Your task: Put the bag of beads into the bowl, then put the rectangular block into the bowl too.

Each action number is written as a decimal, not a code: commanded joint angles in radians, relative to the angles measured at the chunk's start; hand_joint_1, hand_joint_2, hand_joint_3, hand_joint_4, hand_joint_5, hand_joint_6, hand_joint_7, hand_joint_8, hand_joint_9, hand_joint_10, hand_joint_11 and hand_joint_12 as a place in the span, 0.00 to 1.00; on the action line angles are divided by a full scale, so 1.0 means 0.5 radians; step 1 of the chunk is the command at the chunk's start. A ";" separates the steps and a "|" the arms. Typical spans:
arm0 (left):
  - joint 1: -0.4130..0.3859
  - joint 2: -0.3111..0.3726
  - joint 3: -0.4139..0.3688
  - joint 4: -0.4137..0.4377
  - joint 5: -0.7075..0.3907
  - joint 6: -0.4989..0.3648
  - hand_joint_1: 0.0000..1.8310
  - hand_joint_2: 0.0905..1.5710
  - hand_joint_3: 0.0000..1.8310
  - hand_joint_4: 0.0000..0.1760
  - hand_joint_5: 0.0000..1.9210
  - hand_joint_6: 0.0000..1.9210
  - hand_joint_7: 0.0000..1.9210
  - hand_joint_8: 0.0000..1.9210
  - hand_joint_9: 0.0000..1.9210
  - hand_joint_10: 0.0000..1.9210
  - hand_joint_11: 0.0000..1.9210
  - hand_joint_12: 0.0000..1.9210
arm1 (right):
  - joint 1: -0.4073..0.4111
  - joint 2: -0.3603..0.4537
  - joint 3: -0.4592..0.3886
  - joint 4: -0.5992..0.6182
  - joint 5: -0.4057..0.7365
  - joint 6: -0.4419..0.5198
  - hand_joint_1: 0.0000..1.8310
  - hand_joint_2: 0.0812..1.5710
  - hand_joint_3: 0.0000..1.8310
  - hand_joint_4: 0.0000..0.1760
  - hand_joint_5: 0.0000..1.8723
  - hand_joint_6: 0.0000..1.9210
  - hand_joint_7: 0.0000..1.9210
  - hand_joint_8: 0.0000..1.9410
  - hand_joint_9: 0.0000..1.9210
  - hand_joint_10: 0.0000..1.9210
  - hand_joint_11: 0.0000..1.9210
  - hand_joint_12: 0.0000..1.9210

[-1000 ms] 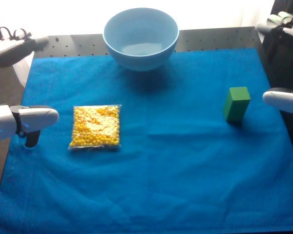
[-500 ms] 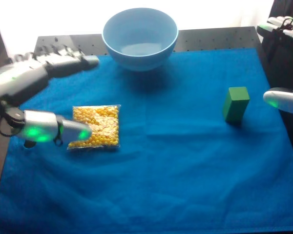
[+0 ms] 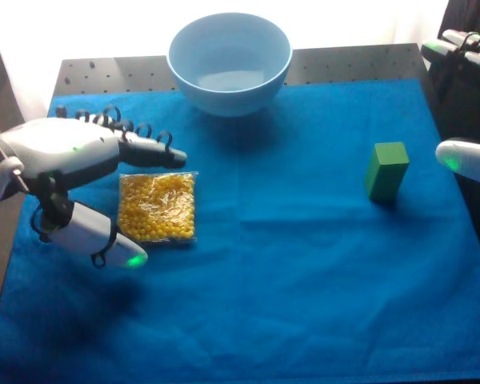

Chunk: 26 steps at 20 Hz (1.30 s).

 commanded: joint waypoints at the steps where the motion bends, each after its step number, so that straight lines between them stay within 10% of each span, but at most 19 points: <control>1: -0.043 -0.013 0.004 -0.019 -0.154 0.042 0.45 0.53 0.00 0.66 0.18 0.00 0.19 0.00 0.20 0.01 0.00 0.34 | 0.011 -0.002 0.009 0.040 0.245 0.009 0.22 0.78 0.01 0.45 0.05 0.00 0.00 0.00 0.00 0.00 0.00 0.00; 6: -0.131 -0.075 0.025 -0.019 0.020 0.269 0.47 0.60 0.01 0.50 0.23 0.00 0.29 0.01 0.29 0.02 0.00 0.59 | -0.001 -0.002 0.009 0.037 0.244 0.009 0.13 0.80 0.01 0.41 0.05 0.00 0.02 0.00 0.00 0.00 0.01 0.00; 10: -0.142 -0.096 0.050 -0.019 0.035 0.274 0.62 0.65 0.00 0.00 0.42 0.01 0.47 0.04 0.42 0.09 0.08 0.69 | -0.010 -0.002 0.009 0.034 0.243 0.009 0.10 0.83 0.01 0.33 0.05 0.00 0.01 0.00 0.00 0.00 0.00 0.00; 11: -0.142 -0.098 0.055 -0.025 0.035 0.274 0.66 0.70 0.00 0.00 0.48 0.36 0.46 0.56 0.43 0.23 0.10 0.74 | -0.011 -0.002 0.009 0.034 0.242 0.009 0.09 0.83 0.01 0.29 0.05 0.00 0.02 0.00 0.00 0.00 0.00 0.00; 13: -0.142 -0.101 0.067 -0.057 0.024 0.274 0.67 0.74 0.00 0.00 0.49 0.45 0.40 0.79 0.35 0.66 0.13 0.82 | -0.014 -0.003 0.009 0.034 0.242 0.009 0.09 0.83 0.00 0.34 0.06 0.00 0.02 0.00 0.01 0.00 0.01 0.01; 17: -0.151 -0.065 0.057 -0.111 -0.083 0.274 0.65 0.74 0.00 0.11 0.44 0.63 0.44 0.66 0.34 0.71 0.21 0.88 | -0.034 -0.003 0.009 0.035 0.242 0.009 0.09 0.85 0.01 0.39 0.06 0.00 0.02 0.00 0.00 0.00 0.00 0.00; 21: -0.276 0.076 -0.042 -0.098 -0.287 0.268 0.66 0.72 0.00 0.03 0.43 0.64 0.49 0.58 0.44 0.65 0.39 0.82 | -0.037 -0.008 0.009 0.035 0.242 0.009 0.09 0.84 0.00 0.38 0.07 0.00 0.04 0.00 0.02 0.01 0.01 0.01; 26: -0.516 0.094 -0.034 -0.007 -0.396 0.255 0.68 0.68 0.00 0.00 0.50 0.52 0.57 0.47 0.50 0.51 0.38 0.76 | -0.039 -0.015 0.015 0.036 0.242 0.009 0.11 0.84 0.00 0.52 0.09 0.00 0.04 0.00 0.03 0.00 0.03 0.02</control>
